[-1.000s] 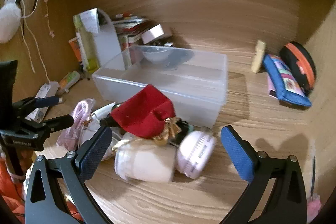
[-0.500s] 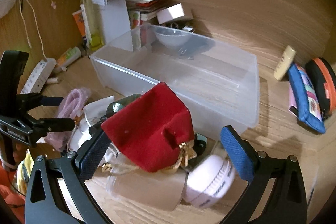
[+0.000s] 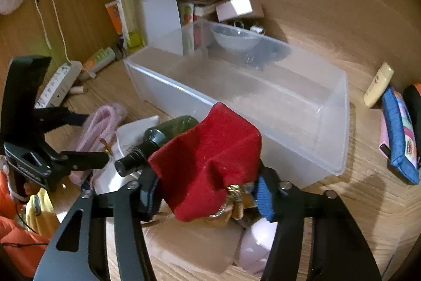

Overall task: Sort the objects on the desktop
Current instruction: 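Grasp the bagged pink rope with the left gripper while the right grasps the red velvet pouch, then carry both items over the clear box and release them inside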

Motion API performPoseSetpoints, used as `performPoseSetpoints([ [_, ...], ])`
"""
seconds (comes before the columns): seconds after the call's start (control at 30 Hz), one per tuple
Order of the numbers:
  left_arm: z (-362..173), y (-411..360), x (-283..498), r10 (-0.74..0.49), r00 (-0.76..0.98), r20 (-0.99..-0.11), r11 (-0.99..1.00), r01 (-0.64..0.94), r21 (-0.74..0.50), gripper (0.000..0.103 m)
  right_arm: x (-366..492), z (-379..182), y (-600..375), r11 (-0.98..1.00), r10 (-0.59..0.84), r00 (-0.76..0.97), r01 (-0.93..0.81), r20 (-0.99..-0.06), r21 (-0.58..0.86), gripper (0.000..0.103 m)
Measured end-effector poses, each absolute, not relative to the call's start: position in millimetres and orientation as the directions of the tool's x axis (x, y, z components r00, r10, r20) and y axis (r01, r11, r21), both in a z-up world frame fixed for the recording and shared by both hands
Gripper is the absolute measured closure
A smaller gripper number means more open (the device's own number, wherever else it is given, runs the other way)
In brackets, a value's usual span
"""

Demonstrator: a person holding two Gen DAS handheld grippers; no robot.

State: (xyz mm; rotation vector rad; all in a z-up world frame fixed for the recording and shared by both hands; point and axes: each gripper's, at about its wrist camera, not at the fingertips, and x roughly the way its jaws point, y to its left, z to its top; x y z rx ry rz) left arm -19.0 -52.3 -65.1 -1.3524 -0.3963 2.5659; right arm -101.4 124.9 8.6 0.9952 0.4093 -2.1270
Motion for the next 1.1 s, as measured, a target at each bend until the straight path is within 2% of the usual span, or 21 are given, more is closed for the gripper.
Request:
performPoseSetpoints([
  [0.07, -64, -53, -18, 0.350, -0.550, -0.758, -0.927, -0.085, -0.366, 0.035, -100, 14, 128, -0.678, -0.495, -0.440, 0.735, -0.749, 0.017, 0.063],
  [0.1, -64, -54, -16, 0.366, -0.547, -0.753, -0.920, -0.090, -0.382, 0.038, -100, 17, 131, -0.677, -0.502, -0.440, 0.735, -0.745, 0.022, 0.068],
  [0.2, -60, -56, -11, 0.352, -0.562, -0.749, -0.925, -0.082, -0.372, 0.043, -99, 25, 136, -0.682, -0.513, -0.457, 0.731, -0.727, 0.021, 0.068],
  [0.37, -50, -56, -1, 0.315, -0.591, -0.742, -0.936, -0.063, -0.347, 0.045, -93, 35, 143, -0.684, -0.525, -0.484, 0.729, -0.701, 0.009, 0.068],
  [0.67, -17, -62, 17, 0.271, -0.684, -0.677, -0.945, -0.057, -0.321, 0.045, -96, 47, 156, -0.709, -0.538, -0.509, 0.704, -0.672, 0.033, 0.068],
  [1.1, 26, -62, 3, 0.188, -0.788, -0.586, -0.966, -0.040, -0.256, 0.045, -99, 80, 165, -0.728, -0.552, -0.581, 0.686, -0.597, 0.005, 0.068],
])
